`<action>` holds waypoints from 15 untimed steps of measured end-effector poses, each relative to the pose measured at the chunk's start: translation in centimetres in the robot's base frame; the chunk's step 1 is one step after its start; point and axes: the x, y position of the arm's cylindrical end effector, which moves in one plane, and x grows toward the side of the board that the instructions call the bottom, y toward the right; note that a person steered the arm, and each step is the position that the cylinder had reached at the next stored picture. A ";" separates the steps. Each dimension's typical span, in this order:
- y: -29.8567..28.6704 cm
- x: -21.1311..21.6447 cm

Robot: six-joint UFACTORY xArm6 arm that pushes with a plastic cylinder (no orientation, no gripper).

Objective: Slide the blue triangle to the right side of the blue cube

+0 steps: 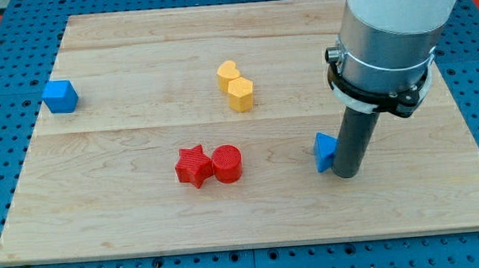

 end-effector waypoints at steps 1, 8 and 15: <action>0.1 0.0; 7.2 -0.1; -6.9 -7.9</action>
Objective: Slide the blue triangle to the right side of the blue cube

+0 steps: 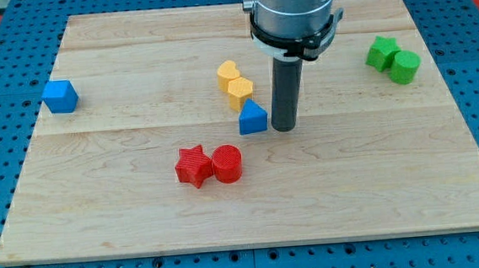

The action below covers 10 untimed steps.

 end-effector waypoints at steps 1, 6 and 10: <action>-6.0 -0.3; -7.0 -3.1; -12.8 -3.2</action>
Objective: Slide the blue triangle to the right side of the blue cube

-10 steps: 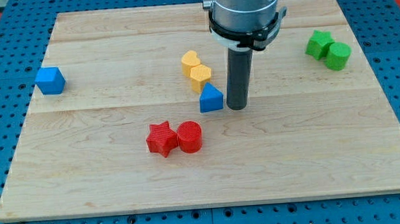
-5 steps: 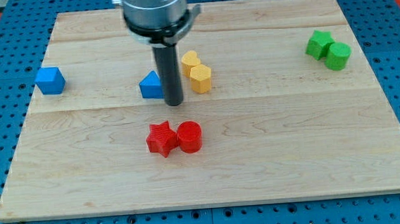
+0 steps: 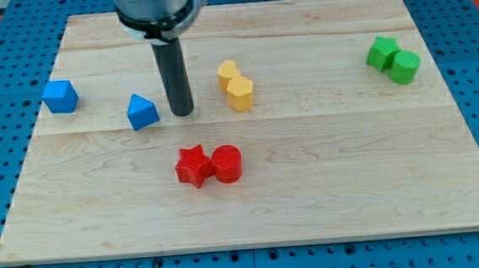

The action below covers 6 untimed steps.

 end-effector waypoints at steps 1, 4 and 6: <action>-3.6 0.8; -14.8 0.2; -4.9 -0.9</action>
